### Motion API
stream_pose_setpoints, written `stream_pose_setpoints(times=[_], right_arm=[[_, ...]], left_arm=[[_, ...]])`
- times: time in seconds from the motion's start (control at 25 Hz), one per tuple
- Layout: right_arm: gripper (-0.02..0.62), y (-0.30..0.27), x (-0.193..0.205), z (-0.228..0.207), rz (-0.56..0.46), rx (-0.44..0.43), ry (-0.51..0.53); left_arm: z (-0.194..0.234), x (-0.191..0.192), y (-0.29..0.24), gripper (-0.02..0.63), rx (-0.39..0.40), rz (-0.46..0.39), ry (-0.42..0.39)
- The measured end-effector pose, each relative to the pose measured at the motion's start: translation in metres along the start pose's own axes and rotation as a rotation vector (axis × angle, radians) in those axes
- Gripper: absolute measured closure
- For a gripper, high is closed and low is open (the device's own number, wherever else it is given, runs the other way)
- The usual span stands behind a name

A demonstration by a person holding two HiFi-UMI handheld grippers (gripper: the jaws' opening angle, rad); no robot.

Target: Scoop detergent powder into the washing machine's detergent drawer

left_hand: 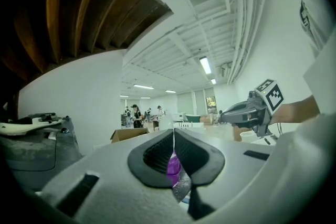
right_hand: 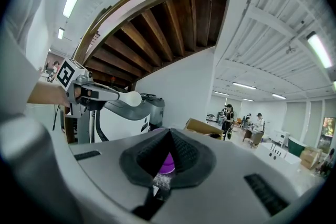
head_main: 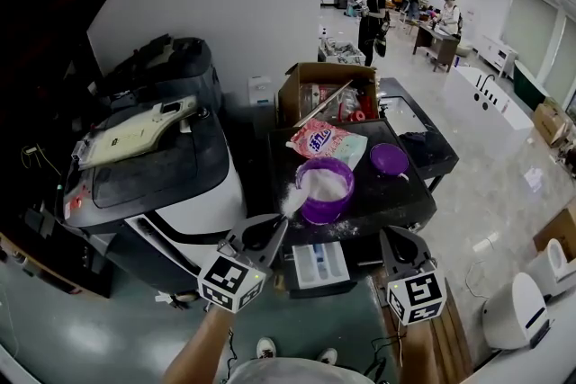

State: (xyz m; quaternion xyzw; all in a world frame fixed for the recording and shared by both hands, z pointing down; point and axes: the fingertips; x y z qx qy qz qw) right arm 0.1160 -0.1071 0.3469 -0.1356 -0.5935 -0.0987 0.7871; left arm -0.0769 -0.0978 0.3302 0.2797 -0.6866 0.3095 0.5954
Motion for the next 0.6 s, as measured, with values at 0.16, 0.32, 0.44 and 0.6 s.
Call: stream_pose_setpoints(times=[0.16,0.32,0.44,0.6], right_arm=[[0.600,0.000,0.001,-0.001,0.004,-0.002,-0.001],[0.600,0.000,0.003,-0.001,0.006,-0.003,0.002],[0.600,0.000,0.004,0.000,0.009,-0.007,0.003],[0.600,0.001,0.006,-0.001,0.013,-0.008,0.003]], left_arm=[[-0.001,-0.002,-0.002,0.592,0.002,0.000,-0.001],[-0.003,0.003,-0.004,0.592,0.009,0.008,-0.002],[-0.005,0.006,-0.006,0.592,0.014,0.016,-0.001],[-0.006,0.010,-0.007,0.592,0.018,0.022,0.007]])
Point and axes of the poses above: the fingertips, and each gripper's own axes: y backward along the fingers, z to its left, x out of its underside, and after that the axes turned 14 degrees about x, right-handed
